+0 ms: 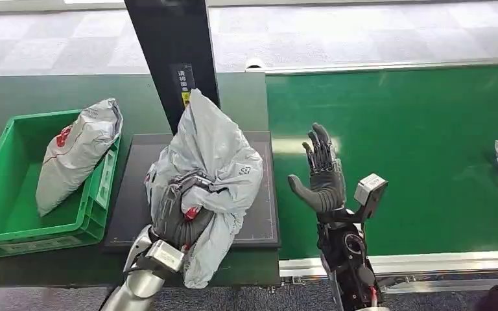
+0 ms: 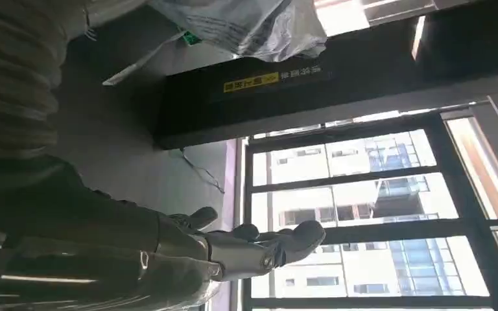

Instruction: Moved the parcel from conveyor to table for the left to box.

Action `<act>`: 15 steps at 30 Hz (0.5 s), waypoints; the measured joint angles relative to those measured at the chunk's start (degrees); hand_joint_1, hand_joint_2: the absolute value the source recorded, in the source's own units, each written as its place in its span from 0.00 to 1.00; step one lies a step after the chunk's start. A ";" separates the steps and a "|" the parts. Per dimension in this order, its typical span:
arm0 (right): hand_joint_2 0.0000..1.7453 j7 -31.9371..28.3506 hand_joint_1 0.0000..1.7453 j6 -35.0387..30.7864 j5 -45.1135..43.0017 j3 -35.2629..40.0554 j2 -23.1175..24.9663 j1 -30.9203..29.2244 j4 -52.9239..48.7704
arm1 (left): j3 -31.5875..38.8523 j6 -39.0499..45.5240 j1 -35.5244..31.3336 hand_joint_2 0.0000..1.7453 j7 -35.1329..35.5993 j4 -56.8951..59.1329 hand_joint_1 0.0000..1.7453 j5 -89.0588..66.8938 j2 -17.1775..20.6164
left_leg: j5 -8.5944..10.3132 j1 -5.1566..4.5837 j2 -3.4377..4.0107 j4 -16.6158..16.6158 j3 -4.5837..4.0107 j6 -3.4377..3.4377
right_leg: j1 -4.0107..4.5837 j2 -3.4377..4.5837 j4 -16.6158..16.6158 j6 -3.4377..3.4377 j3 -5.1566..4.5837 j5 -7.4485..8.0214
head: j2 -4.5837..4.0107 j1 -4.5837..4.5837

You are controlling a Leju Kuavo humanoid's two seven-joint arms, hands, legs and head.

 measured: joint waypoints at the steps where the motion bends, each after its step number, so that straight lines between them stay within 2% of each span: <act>1: 1.00 0.00 0.00 0.04 -0.02 0.00 0.00 0.00 0.20 | 0.00 0.26 0.03 1.00 -0.02 -0.48 1.00 0.11 0.07 | 0.00 0.00 0.00 0.00 -0.01 0.00 | 0.00 0.00 0.00 0.00 0.00 0.00 | -0.02 0.02; 5: 1.00 -0.18 0.00 0.48 0.02 0.00 0.15 -0.24 0.98 | -0.70 6.91 0.56 1.00 -0.04 -2.97 1.00 3.53 0.72 | 0.00 0.00 0.00 0.00 -0.01 0.00 | 0.00 0.00 0.00 0.00 -0.01 0.00 | -0.02 0.02; 10: 1.00 -0.52 0.00 0.48 -0.28 -0.24 0.26 -0.63 2.31 | -1.16 4.87 1.59 1.00 -0.11 -13.05 1.00 16.04 1.62 | 0.00 0.01 0.00 0.00 -0.05 0.00 | 0.01 0.00 0.00 0.00 -0.06 0.00 | 0.00 0.00; 15: 1.00 -0.31 0.00 0.46 -0.28 -1.03 0.28 -0.55 2.73 | 0.57 11.57 0.27 1.00 -0.15 -21.69 1.00 15.96 1.84 | 0.00 0.01 0.00 0.00 -0.03 0.00 | 0.01 0.01 0.00 0.00 -0.06 0.00 | -0.02 0.02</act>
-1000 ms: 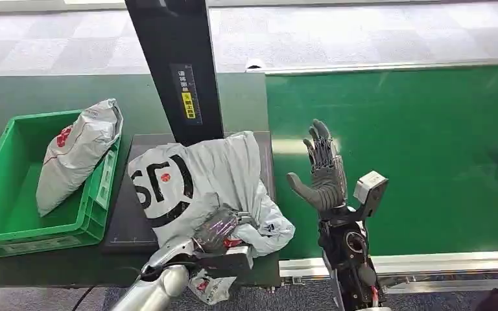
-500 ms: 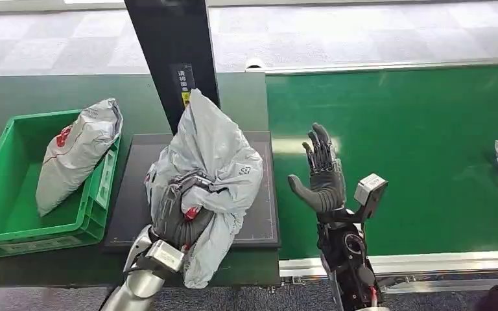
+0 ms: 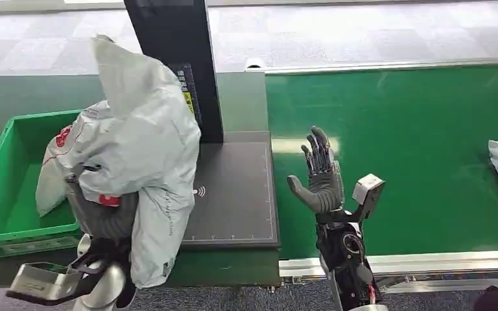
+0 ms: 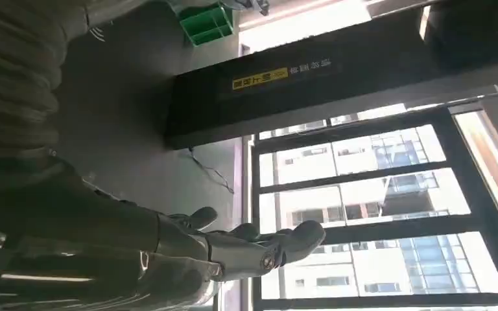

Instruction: Moved the parcel from conveyor to table for the left to box.

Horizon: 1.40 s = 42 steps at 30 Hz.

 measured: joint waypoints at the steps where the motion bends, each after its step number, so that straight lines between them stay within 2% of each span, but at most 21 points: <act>1: 1.00 0.24 0.00 -0.02 0.00 -0.13 0.00 0.02 0.00 | 0.59 1.79 -0.37 1.00 0.00 -1.20 1.00 -0.48 0.00 | 0.00 0.00 0.00 0.00 0.01 0.00 | 0.00 0.00 0.00 0.00 0.00 0.00 | 0.02 -0.02; 5: 1.00 0.74 0.00 0.00 0.35 -0.46 0.04 0.59 0.00 | 1.48 16.21 -1.62 1.00 0.00 -5.44 1.00 -9.37 1.27 | 0.01 0.00 0.00 0.00 0.01 -0.01 | 0.00 0.00 0.01 0.00 0.01 0.00 | 0.00 -0.02; 7: 1.00 0.76 0.00 0.15 0.52 -0.55 0.11 0.80 -0.02 | 3.02 20.24 -1.43 1.00 0.00 -6.44 1.00 -18.99 1.00 | 0.01 0.00 0.00 0.00 0.00 -0.01 | 0.00 0.00 0.01 0.00 0.00 0.00 | 0.00 -0.02; 10: 1.00 0.83 0.00 0.37 0.87 -0.57 0.37 0.84 -0.02 | 6.70 20.45 -1.39 1.00 0.02 -7.91 1.00 -29.82 -0.52 | 0.00 0.00 0.00 0.00 -0.01 -0.01 | 0.00 -0.01 0.01 0.00 0.00 0.00 | 0.02 0.00; 13: 1.00 0.85 0.00 0.37 1.05 -0.59 0.70 0.81 0.00 | 9.69 20.56 -1.36 1.00 0.04 -8.58 1.00 -34.26 -2.06 | 0.00 -0.01 0.00 0.00 -0.02 0.00 | -0.01 -0.01 0.01 0.00 0.01 0.00 | 0.00 -0.02; 20: 1.00 1.03 0.00 0.33 1.20 -0.50 1.42 0.64 0.26 | 18.50 20.56 -2.62 1.00 0.33 -4.47 1.00 -35.65 -5.49 | 0.02 0.00 -0.03 0.00 0.02 -0.02 | 0.00 -0.01 0.00 0.00 0.01 0.00 | 0.02 0.00; 22: 1.00 1.20 0.00 -0.04 1.14 -0.33 1.55 0.86 0.24 | 21.53 20.34 -3.85 1.00 3.71 -0.57 1.00 -35.28 -5.66 | 0.02 0.00 0.00 0.00 0.07 -0.02 | 0.00 0.02 0.01 -0.01 0.01 0.00 | 0.00 -0.04; 24: 1.00 1.38 0.00 -0.52 0.92 -0.31 1.55 1.49 0.00 | 23.49 18.03 -5.63 1.00 13.35 4.84 1.00 -34.73 -4.76 | 0.02 0.00 0.00 0.00 0.08 -0.03 | 0.01 0.01 0.01 -0.01 0.02 0.01 | 0.00 -0.02; 26: 1.00 1.66 0.00 -0.52 0.68 -0.15 1.46 2.02 -0.42 | 24.96 16.34 -7.66 1.00 19.53 9.90 1.00 -35.45 -3.32 | 0.06 0.02 0.00 0.00 0.06 -0.06 | 0.03 0.00 0.02 -0.02 0.02 0.01 | 0.00 0.00; 30: 1.00 2.21 0.00 -0.74 0.00 0.09 1.35 2.71 -0.94 | 28.24 16.06 -12.99 1.00 24.28 20.65 1.00 -37.11 0.02 | 0.07 0.03 0.03 0.00 0.06 -0.07 | 0.03 0.04 0.05 -0.03 0.02 0.02 | 0.02 0.00; 36: 1.00 2.45 0.00 -1.09 -0.77 0.66 1.35 3.30 -1.33 | 34.67 20.26 -20.70 1.00 21.70 34.13 1.00 -34.95 4.07 | 0.07 0.03 0.02 0.00 0.03 -0.07 | 0.03 0.03 0.06 -0.02 0.00 0.02 | 0.00 -0.04; 42: 1.00 2.56 0.00 -1.44 -1.29 1.90 1.35 3.62 -1.86 | 49.86 20.60 -27.29 1.00 10.50 41.23 1.00 -44.44 4.13 | 0.07 0.04 0.14 0.00 0.01 -0.07 | 0.04 0.07 0.07 -0.03 -0.06 0.02 | 0.02 -0.07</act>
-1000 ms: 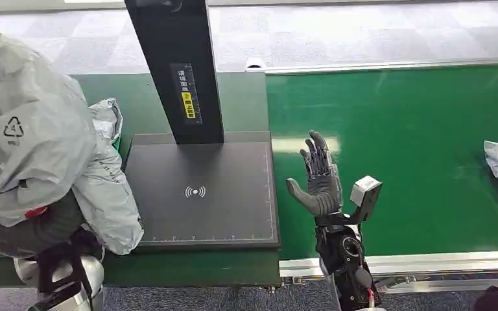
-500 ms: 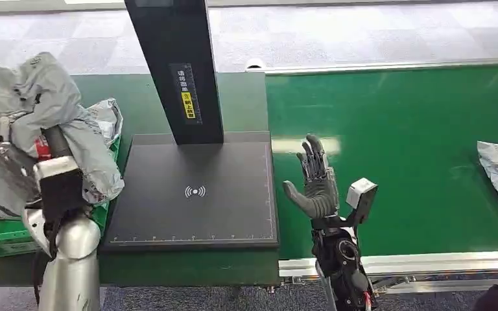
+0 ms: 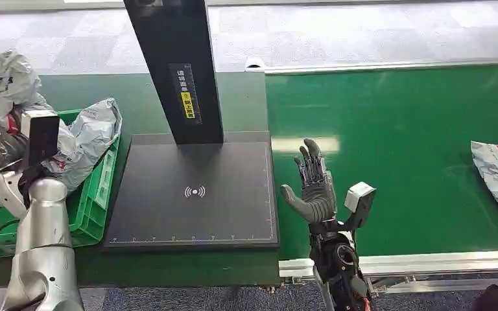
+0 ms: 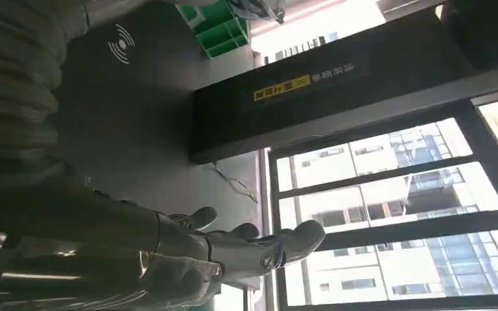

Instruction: Moved the parcel from conveyor to table for the left to box.

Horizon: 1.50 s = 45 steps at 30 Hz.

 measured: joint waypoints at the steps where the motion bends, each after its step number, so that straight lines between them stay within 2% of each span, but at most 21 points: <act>1: 1.00 0.09 0.00 0.00 -0.22 0.15 -0.02 0.00 -0.02 | 3.18 0.00 -1.12 1.00 -2.43 0.52 1.00 -1.47 -0.41 | 0.00 0.01 -0.02 0.00 -0.03 0.00 | 0.02 -0.01 0.00 0.00 -0.01 0.00 | -0.02 0.09; 5: 1.00 0.11 0.00 -0.02 -0.52 0.96 -0.02 0.00 -0.13 | 12.96 0.00 -4.52 1.00 -5.81 1.94 1.00 -3.47 -1.86 | 0.00 0.00 0.01 0.00 -0.01 0.00 | 0.01 0.00 0.00 0.00 -0.01 0.00 | -0.02 0.09; 12: 1.00 0.11 0.00 -0.04 -0.52 1.40 0.00 0.00 -0.15 | 17.30 0.00 -5.40 1.00 -6.18 2.80 1.00 -3.51 -2.78 | 0.00 0.00 0.00 0.00 -0.02 0.00 | 0.01 0.00 0.00 0.00 -0.01 0.00 | 0.00 0.07; 13: 1.00 0.11 0.00 -0.04 -0.52 1.40 0.00 0.00 -0.15 | 17.61 0.00 -5.46 1.00 -6.20 2.88 0.90 -3.51 -2.90 | 0.00 0.00 0.00 0.00 -0.02 0.00 | 0.01 0.00 0.00 0.00 -0.01 0.00 | 0.00 0.09; 14: 1.00 0.11 0.00 -0.04 -0.52 1.40 0.00 0.00 -0.15 | 17.80 0.00 -5.49 1.00 -6.20 2.97 0.73 -3.51 -2.97 | 0.00 0.00 -0.01 0.00 -0.02 0.00 | 0.01 -0.01 0.00 0.00 -0.01 0.00 | 0.00 0.07; 17: 1.00 0.11 0.00 -0.04 -0.55 1.40 0.00 0.00 -0.15 | 17.91 0.00 -5.53 1.00 -6.24 3.04 0.73 -3.51 -3.02 | 0.00 0.00 -0.01 0.00 -0.02 0.00 | 0.01 -0.01 0.00 0.00 -0.01 0.00 | -0.02 0.07; 18: 1.00 0.11 0.00 -0.04 -0.55 1.40 0.00 0.00 -0.15 | 17.91 0.00 -5.53 1.00 -6.24 3.04 0.68 -3.51 -3.02 | 0.00 0.00 -0.01 0.00 -0.02 0.00 | 0.01 -0.01 0.00 0.00 -0.01 0.00 | -0.02 0.07; 19: 1.00 0.11 0.00 -0.04 -0.53 1.40 0.00 0.00 -0.15 | 17.93 0.00 -5.53 1.00 -6.28 3.06 0.50 -3.51 -3.02 | 0.00 0.00 -0.01 0.00 -0.02 0.00 | 0.01 -0.01 0.00 0.00 -0.01 0.00 | -0.02 0.07; 20: 1.00 0.11 0.00 -0.04 -0.52 1.40 0.00 0.00 -0.15 | 17.93 0.00 -5.54 1.00 -6.29 3.06 0.90 -3.51 -3.02 | 0.00 0.00 -0.01 0.01 -0.02 0.00 | 0.01 -0.01 0.00 0.00 -0.01 0.00 | -0.02 0.07; 21: 1.00 0.11 0.00 -0.07 -0.79 1.44 0.00 -0.02 -0.15 | 19.24 0.02 -6.68 1.00 -6.44 4.13 1.00 -2.07 -3.23 | 0.00 0.00 -0.01 0.00 -0.02 0.00 | 0.01 -0.01 0.00 0.00 0.00 0.00 | 0.00 0.09; 23: 1.00 0.20 0.00 -0.09 -0.79 1.44 0.07 -0.18 -0.15 | 17.73 -0.44 -7.50 1.00 -3.27 8.22 1.00 6.12 -2.62 | 0.00 0.00 -0.01 0.00 -0.02 0.00 | 0.01 -0.01 0.00 0.00 0.00 0.00 | -0.02 0.07; 28: 1.00 -0.02 0.00 0.02 -0.79 1.44 0.07 -0.95 0.28 | 10.82 -5.61 -5.98 1.00 -3.09 9.16 1.00 23.54 -2.38 | 0.00 0.00 -0.01 0.01 -0.04 0.00 | 0.01 -0.01 0.00 0.00 0.00 0.00 | -0.02 0.04; 32: 1.00 -0.20 0.00 0.09 -0.79 1.44 0.07 -1.59 1.20 | 5.89 -5.95 -4.68 1.00 -3.18 7.56 1.00 25.65 -2.38 | 0.00 0.00 -0.04 0.01 -0.07 0.00 | 0.00 -0.02 0.00 0.00 0.00 0.00 | -0.02 0.09; 39: 1.00 -0.26 0.00 0.09 -0.79 1.44 0.07 -1.72 1.86 | 3.05 -6.05 -3.92 1.00 -3.18 6.27 1.00 26.21 -2.36 | 0.00 0.01 -0.05 0.00 -0.06 0.00 | 0.01 -0.02 0.00 0.00 -0.01 0.00 | 0.00 0.07; 45: 1.00 -0.48 0.00 0.33 -0.76 1.44 0.07 -1.96 2.43 | -0.19 -12.22 -2.23 1.00 -2.79 3.60 1.00 32.60 -2.38 | 0.00 0.01 -0.06 0.01 -0.05 0.00 | 0.01 -0.03 0.00 0.00 -0.01 0.00 | -0.02 0.07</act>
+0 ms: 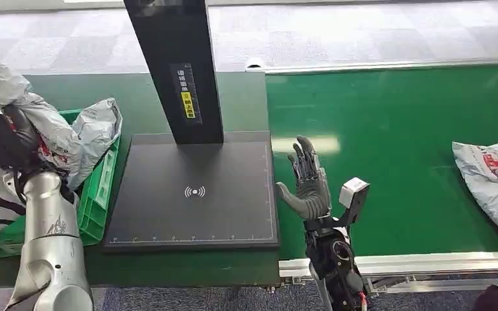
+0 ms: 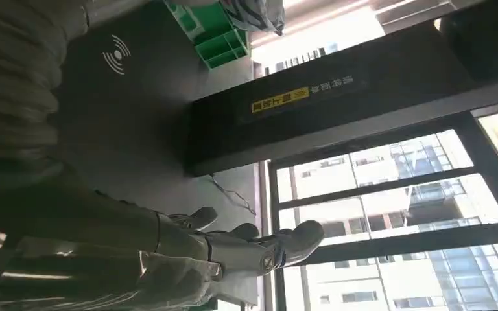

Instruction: Moved the parcel from conveyor to table for the left to box.

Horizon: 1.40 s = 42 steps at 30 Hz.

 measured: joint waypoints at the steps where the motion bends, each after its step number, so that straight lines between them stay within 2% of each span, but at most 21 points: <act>1: 1.00 -0.11 0.00 0.07 0.02 0.00 0.00 -0.20 0.20 | -0.96 -0.74 0.40 1.00 0.09 -0.68 1.00 0.39 -0.02 | 0.00 0.00 0.00 0.00 0.00 0.00 | 0.00 0.00 0.00 0.00 0.00 0.00 | 0.00 0.00; 7: 1.00 -0.39 0.00 0.07 0.15 0.00 0.02 -1.34 1.42 | -5.31 -1.70 1.23 1.00 0.92 -2.12 1.00 0.52 0.06 | 0.00 -0.01 0.00 0.01 -0.01 0.00 | -0.01 0.00 0.00 0.00 0.00 0.00 | 0.02 0.02; 15: 1.00 -0.39 0.00 0.07 0.15 0.00 0.02 -1.73 2.32 | -7.23 -2.13 1.33 1.00 1.03 -2.12 1.00 0.52 0.37 | 0.00 0.00 0.01 0.00 0.00 0.00 | 0.00 0.00 0.00 0.00 0.00 0.00 | 0.02 0.02; 24: 1.00 -0.37 0.00 0.15 0.15 -0.04 0.02 -1.72 2.58 | -10.88 -13.38 1.47 1.00 2.62 -1.44 1.00 7.07 0.72 | 0.00 -0.01 0.02 0.01 0.00 0.00 | -0.01 0.00 0.00 0.00 0.00 0.00 | 0.00 0.02; 25: 1.00 -0.37 0.00 0.17 0.18 -0.04 0.02 -1.72 2.62 | -11.15 -15.02 1.49 1.00 2.71 -1.44 0.00 8.90 0.74 | 0.00 -0.01 0.01 0.01 0.00 0.00 | -0.01 0.00 0.00 0.00 0.00 0.00 | 0.00 0.00; 28: 1.00 -0.28 0.00 0.28 0.33 -0.07 0.02 -1.72 2.71 | -11.87 -16.93 1.54 1.00 3.21 -1.44 0.00 12.08 0.79 | 0.00 -0.01 -0.04 0.01 -0.01 0.00 | -0.01 -0.01 0.00 0.00 0.00 0.00 | 0.00 0.00; 32: 1.00 -0.13 0.00 0.28 0.35 -0.09 0.02 -1.73 2.71 | -14.21 -1.05 0.32 1.00 7.83 1.98 0.00 -0.60 1.97 | 0.00 0.00 -0.03 0.00 0.01 0.00 | 0.00 0.01 0.00 0.00 -0.01 0.00 | 0.00 0.00; 33: 1.00 -0.02 0.00 0.28 0.35 -0.13 0.02 -1.73 2.71 | -14.58 0.75 -0.05 1.00 7.82 3.18 0.00 -2.04 2.38 | 0.00 0.00 -0.01 0.01 0.02 0.00 | 0.00 0.00 0.00 0.00 0.00 0.00 | 0.00 0.00; 42: 1.00 0.15 0.00 0.26 0.39 -0.15 0.02 -1.73 2.71 | -15.89 1.58 -1.22 1.00 7.89 7.56 0.00 -2.98 3.69 | 0.01 -0.01 0.00 0.01 0.01 0.00 | -0.01 0.00 0.01 0.00 0.00 0.00 | 0.00 0.00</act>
